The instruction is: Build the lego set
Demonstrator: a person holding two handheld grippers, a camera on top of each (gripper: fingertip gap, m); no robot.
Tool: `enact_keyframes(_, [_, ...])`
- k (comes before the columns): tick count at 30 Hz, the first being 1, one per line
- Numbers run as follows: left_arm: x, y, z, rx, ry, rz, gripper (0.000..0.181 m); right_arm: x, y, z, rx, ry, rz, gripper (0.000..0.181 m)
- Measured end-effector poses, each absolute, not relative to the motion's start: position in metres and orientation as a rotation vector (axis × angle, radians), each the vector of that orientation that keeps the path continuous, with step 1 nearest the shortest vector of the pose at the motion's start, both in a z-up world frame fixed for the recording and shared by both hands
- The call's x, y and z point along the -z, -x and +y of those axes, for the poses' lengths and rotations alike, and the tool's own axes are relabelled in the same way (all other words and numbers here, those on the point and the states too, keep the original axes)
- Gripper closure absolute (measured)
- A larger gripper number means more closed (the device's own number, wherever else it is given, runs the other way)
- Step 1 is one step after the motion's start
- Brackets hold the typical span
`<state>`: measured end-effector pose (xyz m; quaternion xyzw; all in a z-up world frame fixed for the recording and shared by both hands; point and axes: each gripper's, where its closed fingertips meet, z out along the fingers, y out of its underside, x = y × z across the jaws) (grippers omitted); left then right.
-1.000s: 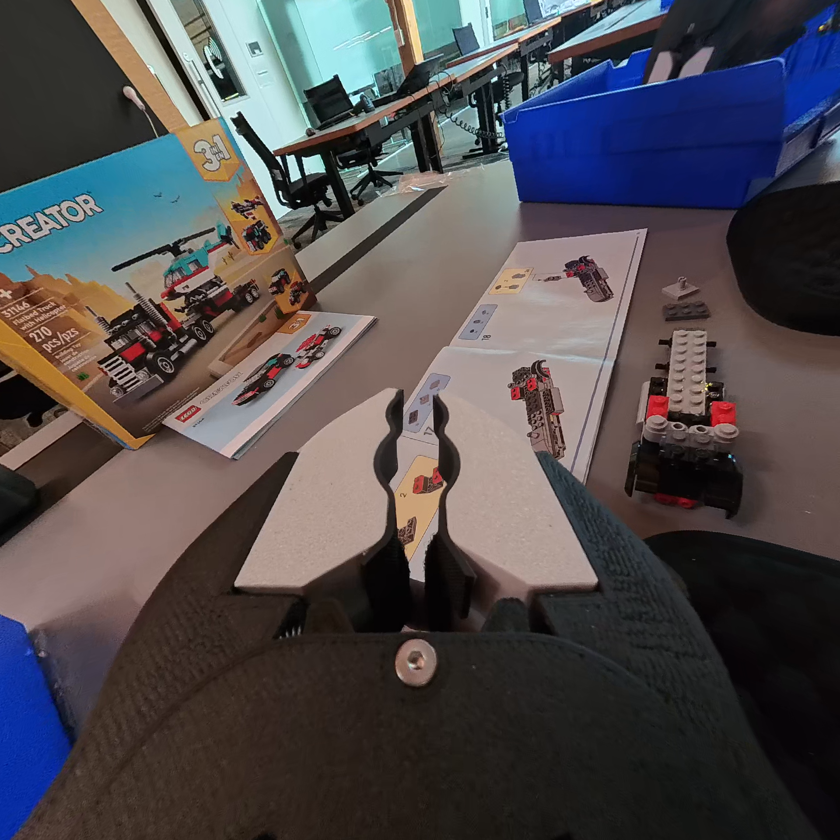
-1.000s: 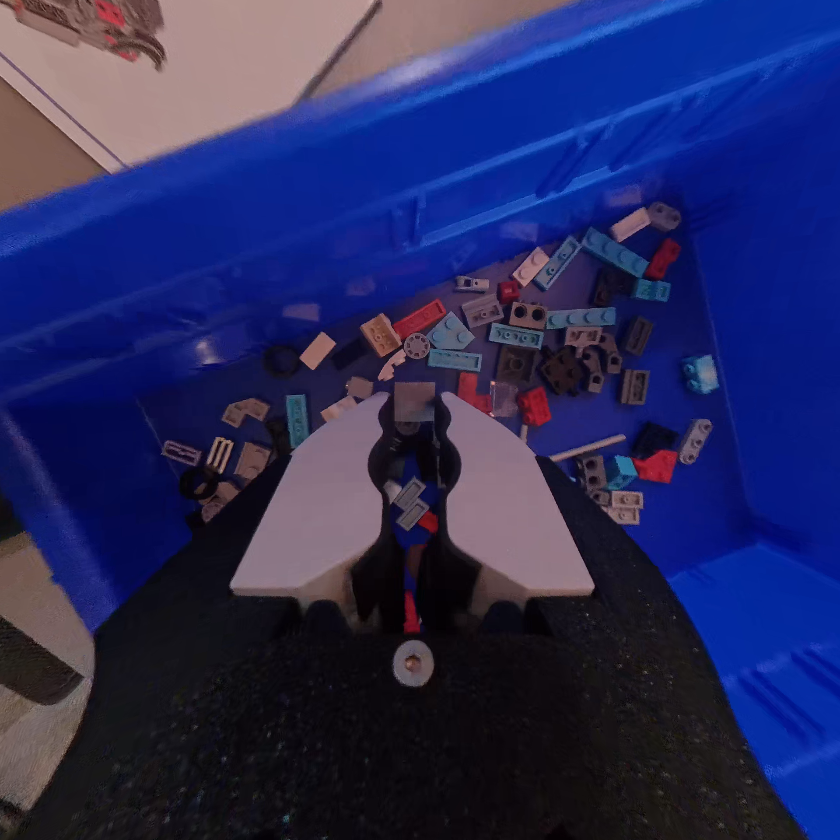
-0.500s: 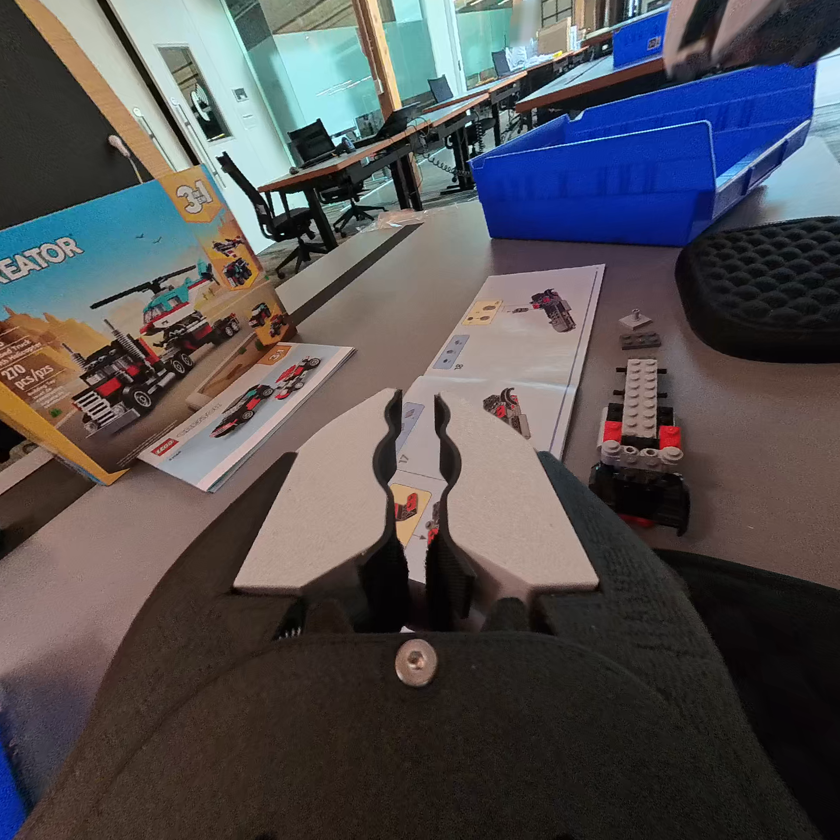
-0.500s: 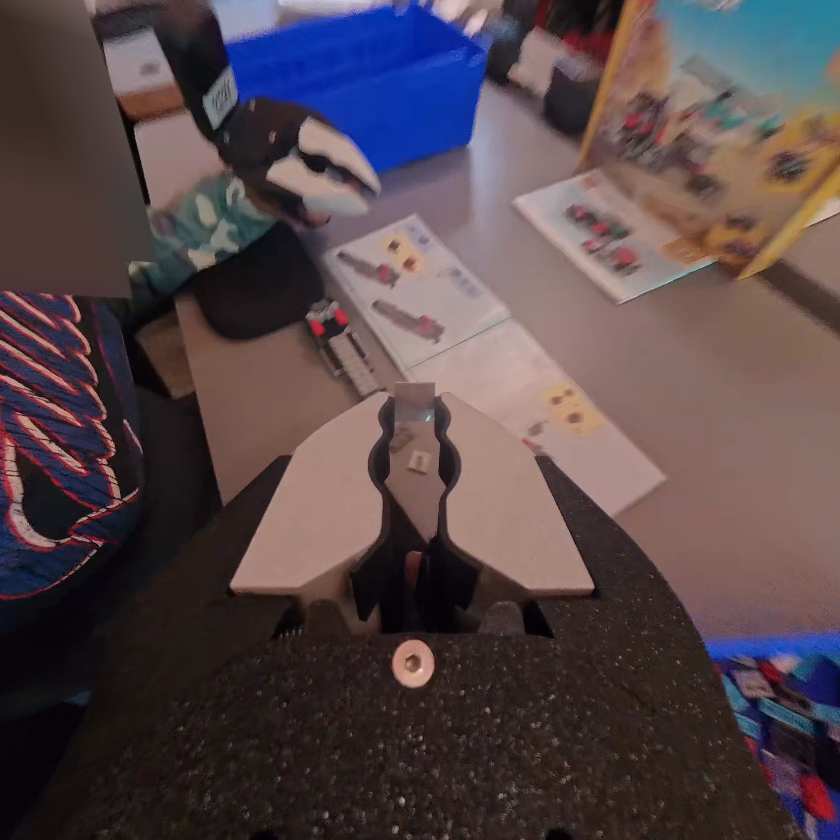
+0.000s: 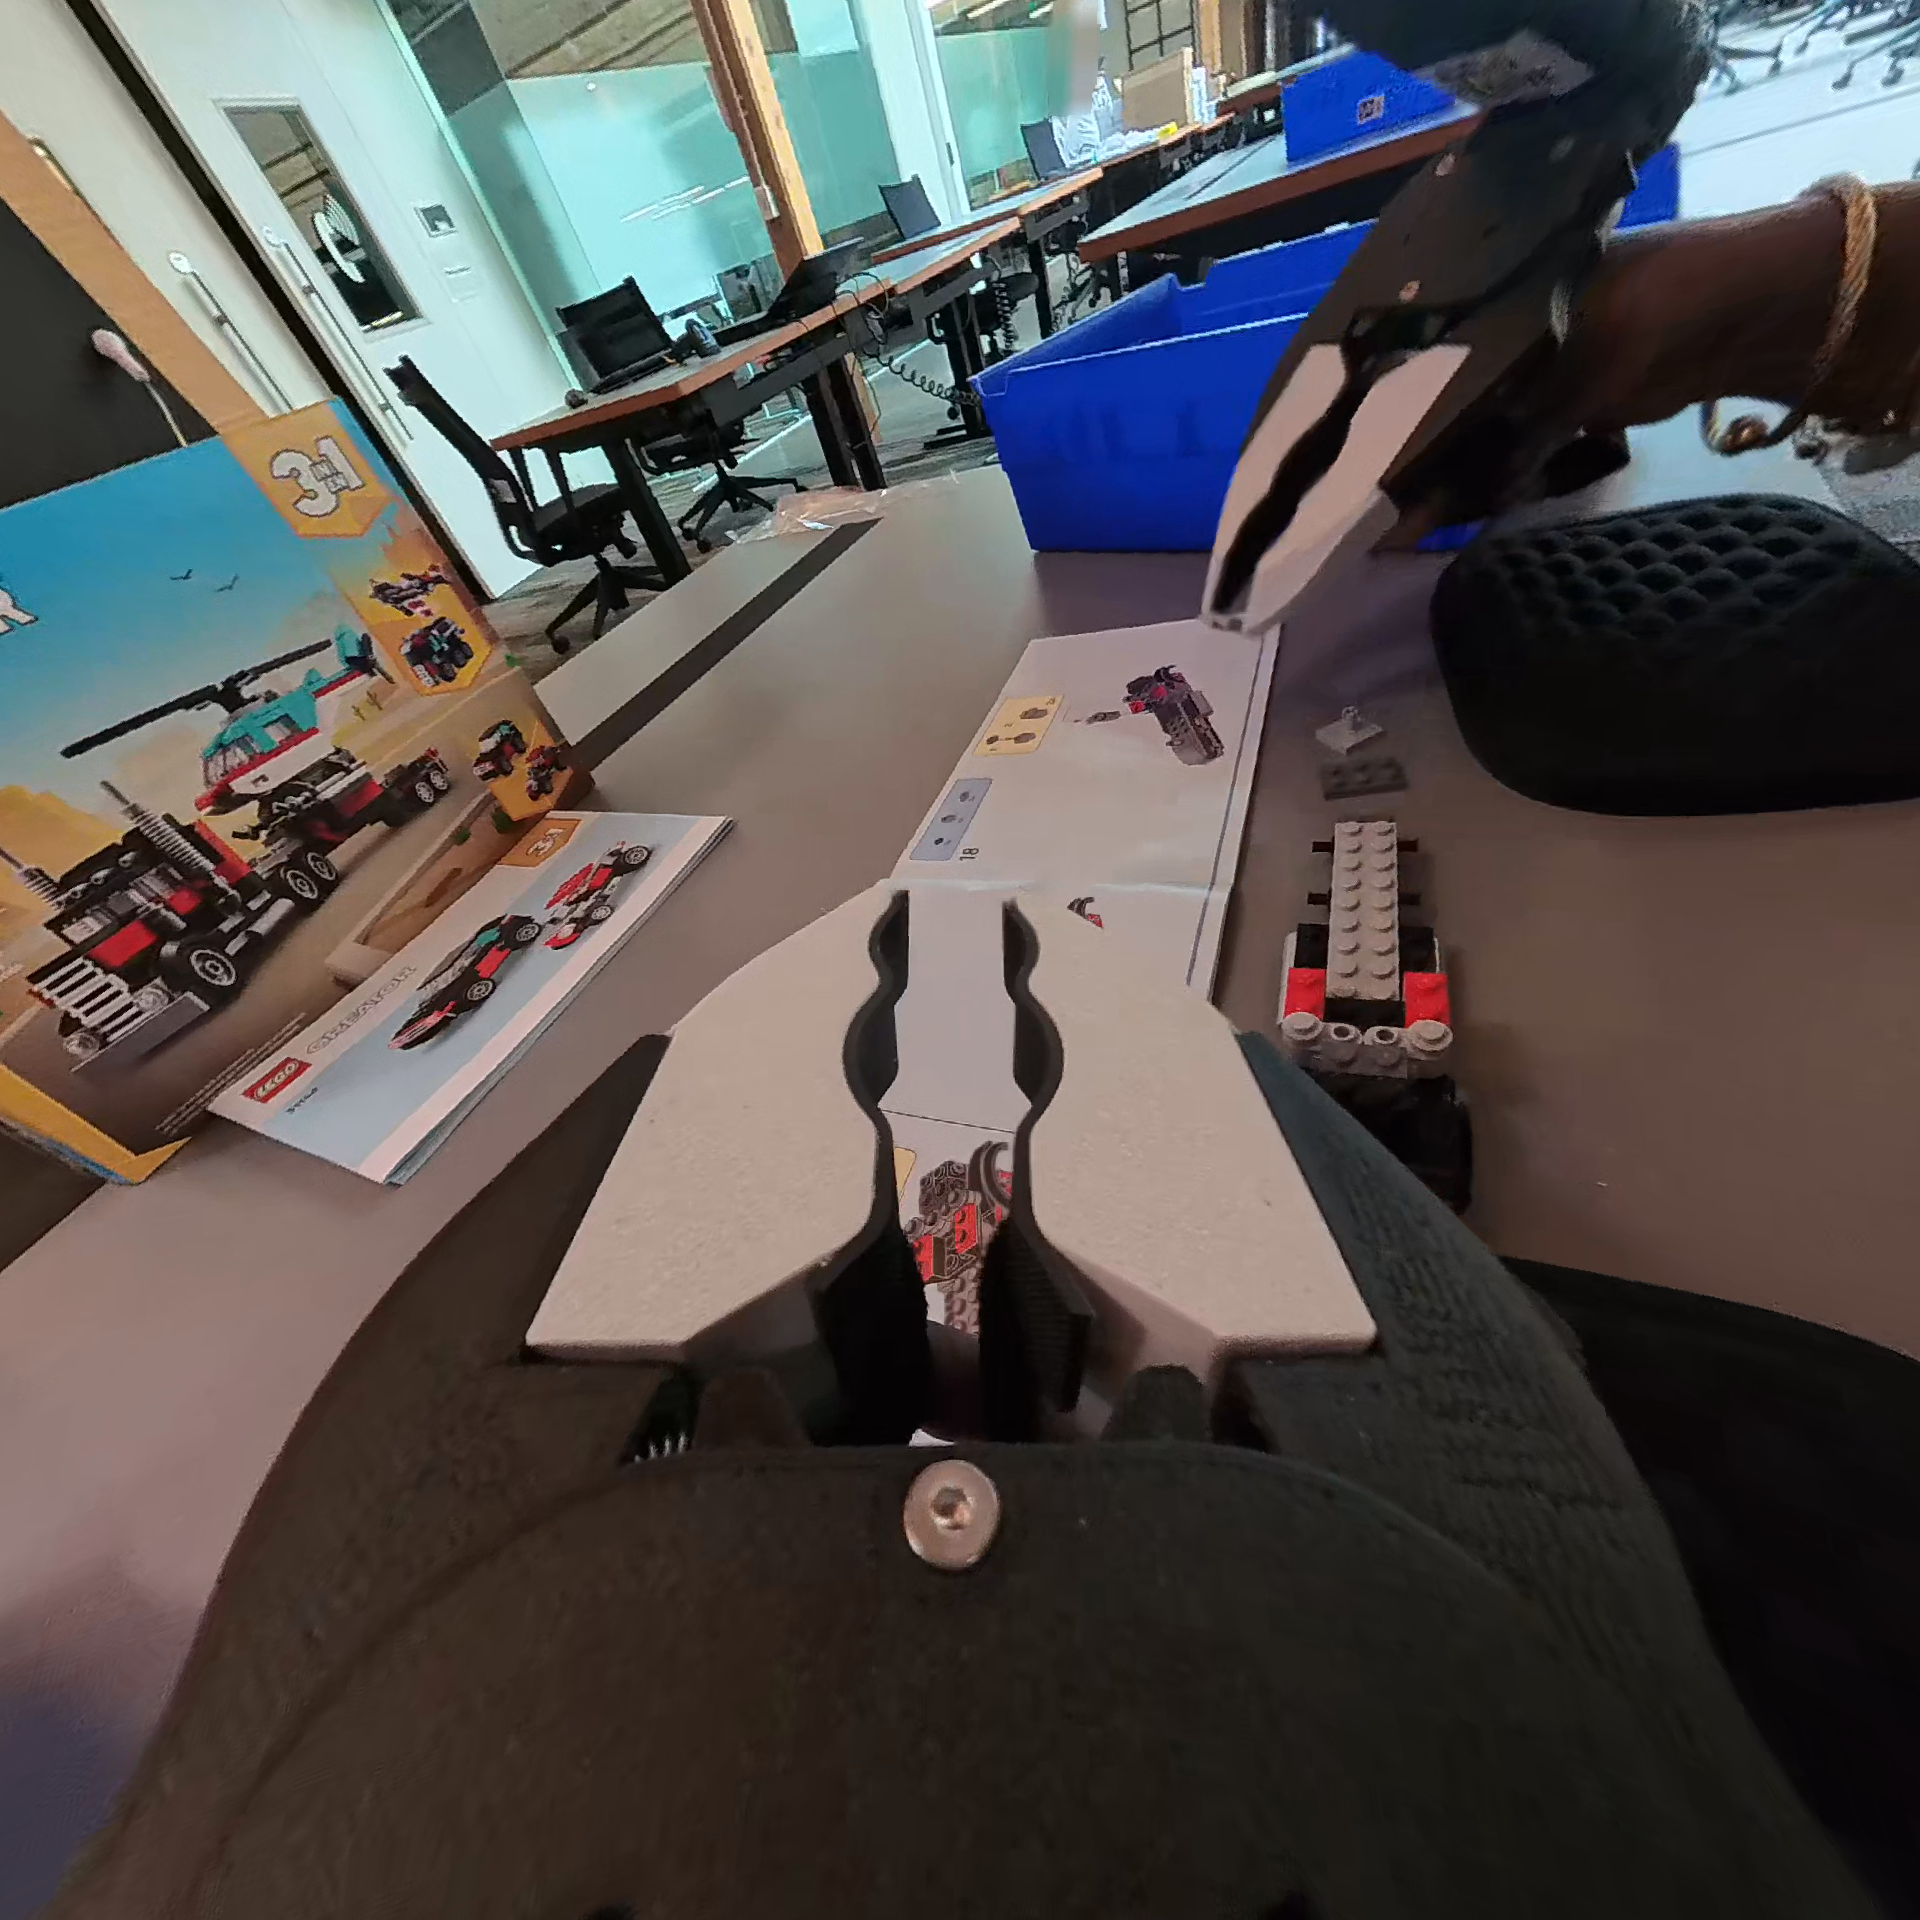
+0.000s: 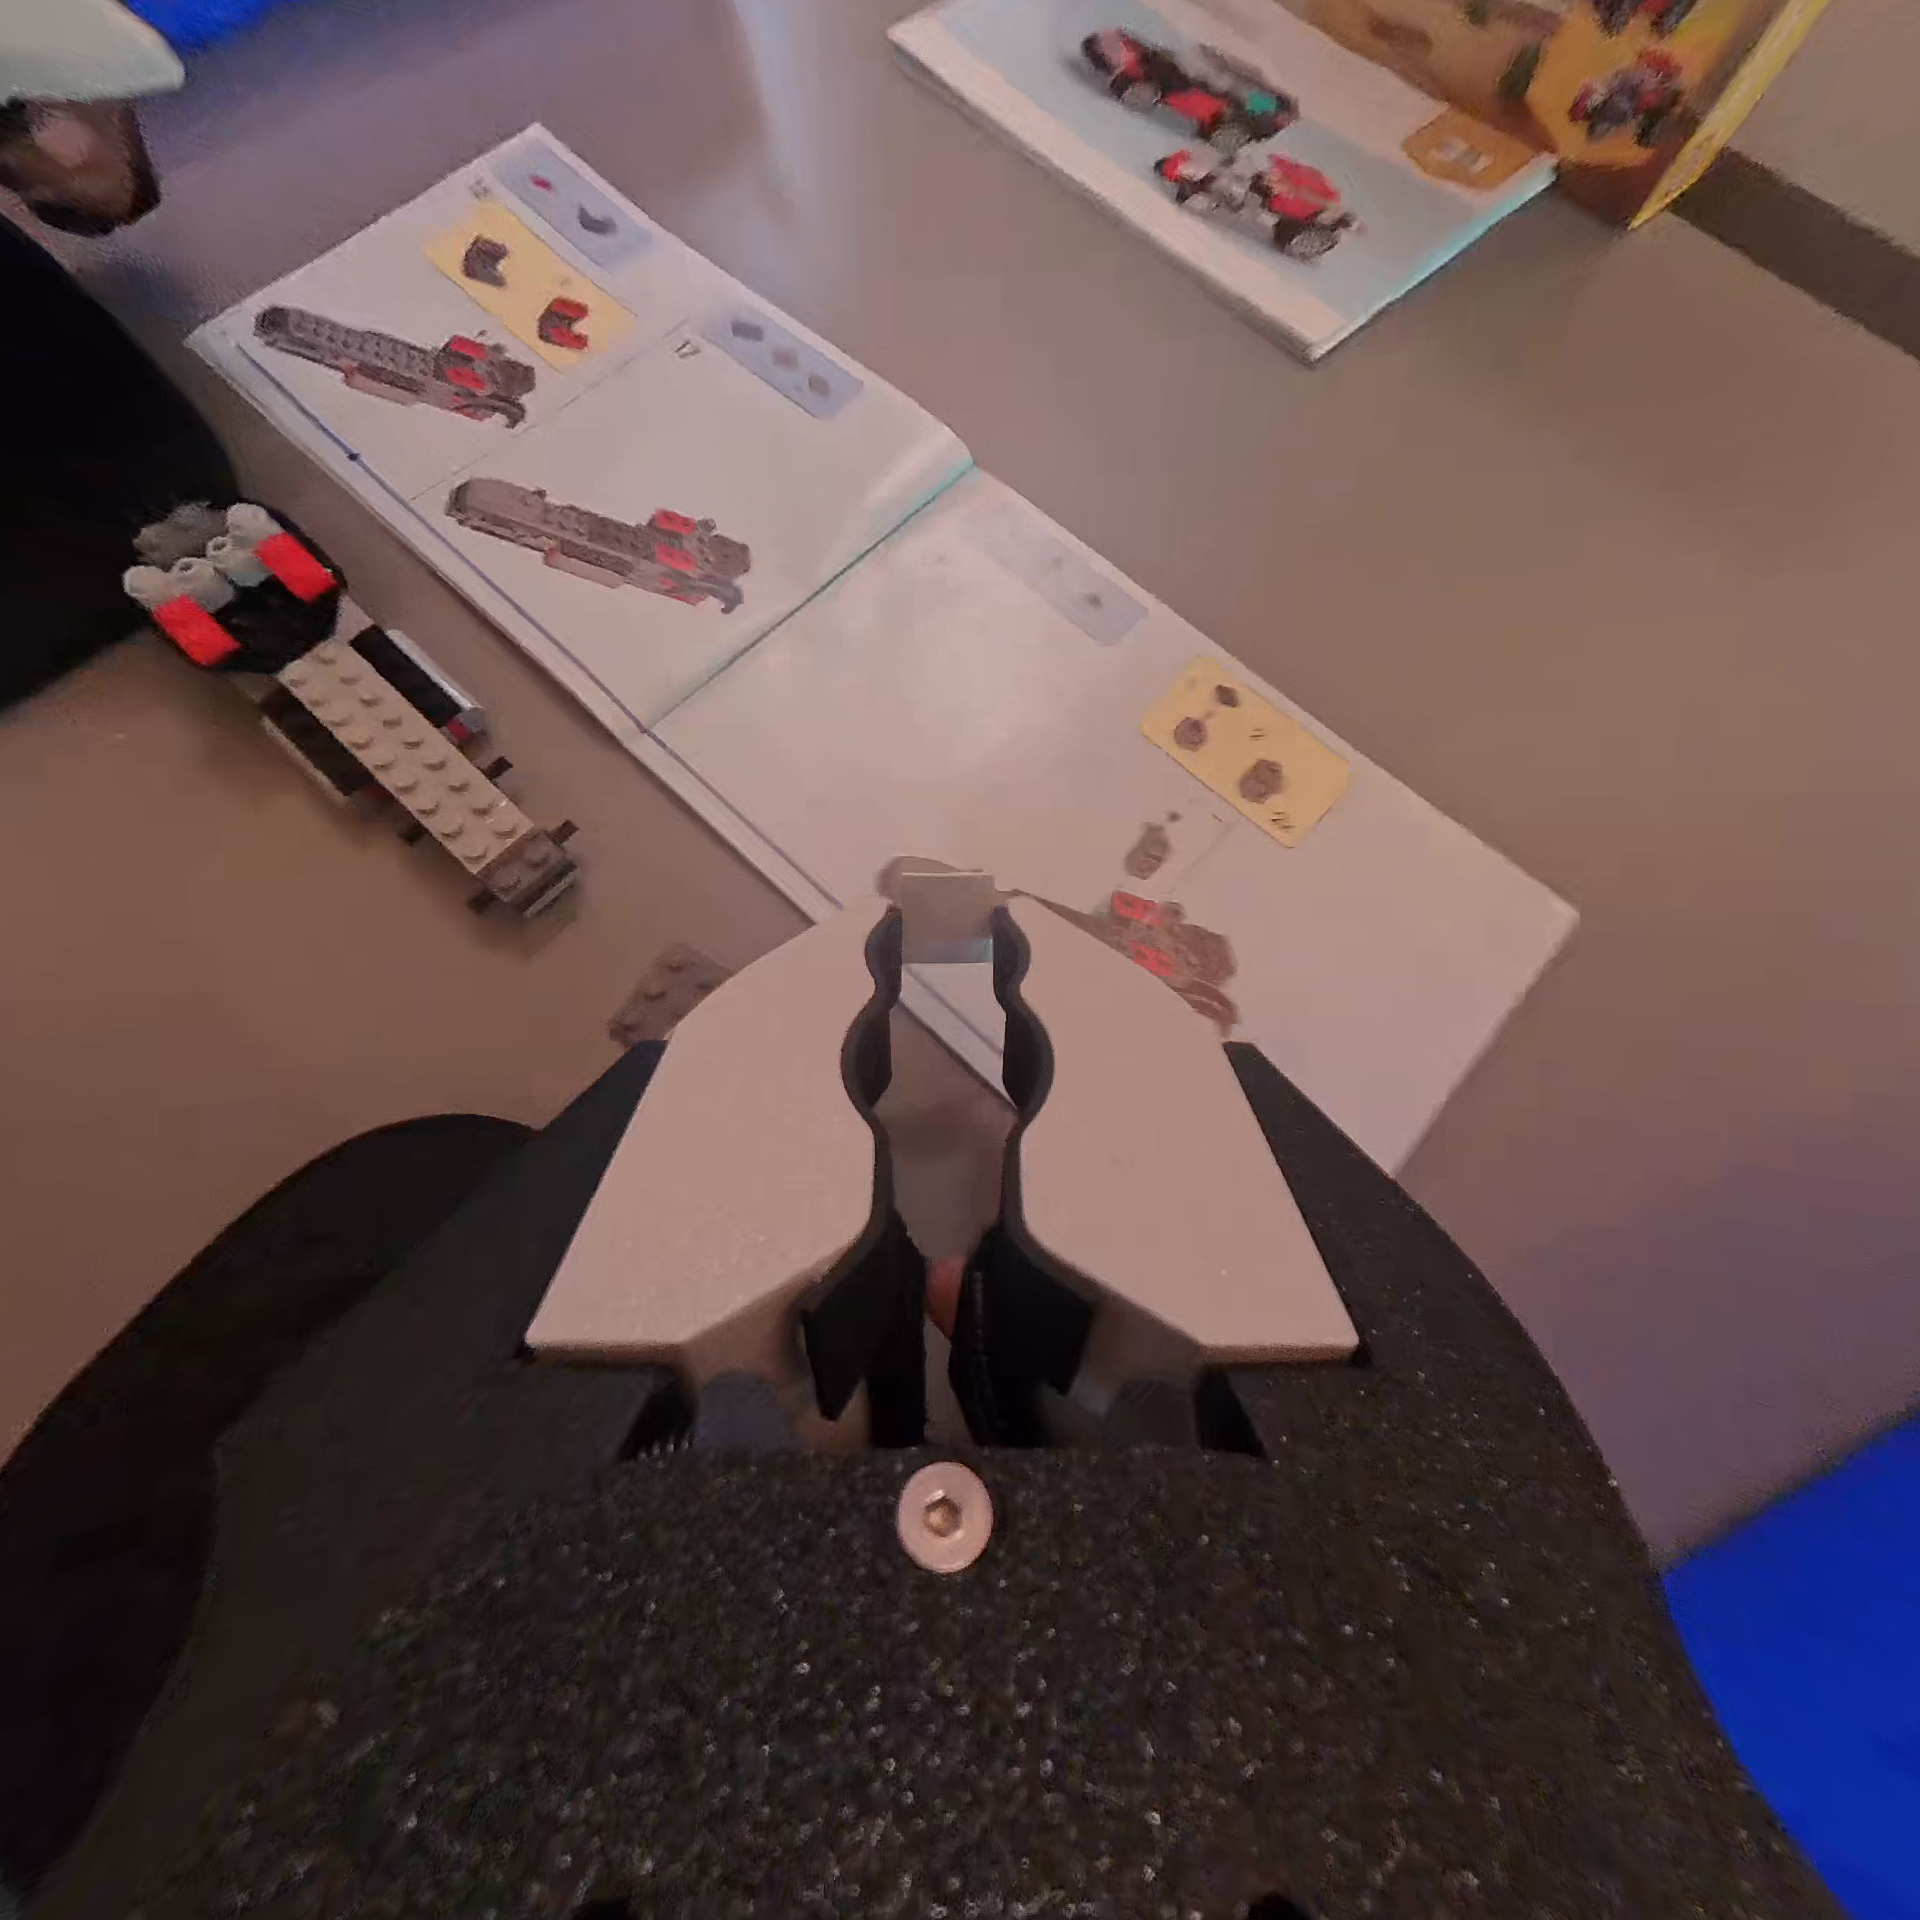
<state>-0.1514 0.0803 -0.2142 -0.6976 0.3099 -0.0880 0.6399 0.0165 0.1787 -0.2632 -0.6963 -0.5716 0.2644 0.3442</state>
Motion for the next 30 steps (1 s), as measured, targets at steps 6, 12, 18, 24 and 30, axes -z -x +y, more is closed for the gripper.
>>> enact_keyframes(6, [0.221, 0.135, 0.075, 0.314, 1.616, 0.768, 0.156, 0.260, -0.040, 0.187, -0.670, 1.800, -1.561, 0.164])
enact_keyframes(12, [0.222, 0.106, 0.068, 0.472, 1.701, 0.860, 0.142, 0.280, -0.043, 0.164, -0.528, 1.800, -1.841, 0.165])
enact_keyframes(18, [0.234, 0.079, 0.063, 0.508, 1.819, 1.014, 0.134, 0.302, -0.047, 0.162, -0.400, 1.914, -1.919, 0.164])
enact_keyframes(24, [0.248, 0.071, 0.065, 0.478, 1.903, 1.093, 0.131, 0.291, -0.040, 0.162, -0.460, 1.894, -1.881, 0.155])
enact_keyframes(30, [0.251, 0.073, 0.063, 0.517, 1.954, 1.191, 0.131, 0.250, 0.012, 0.116, -0.865, 1.455, -1.956, 0.150])
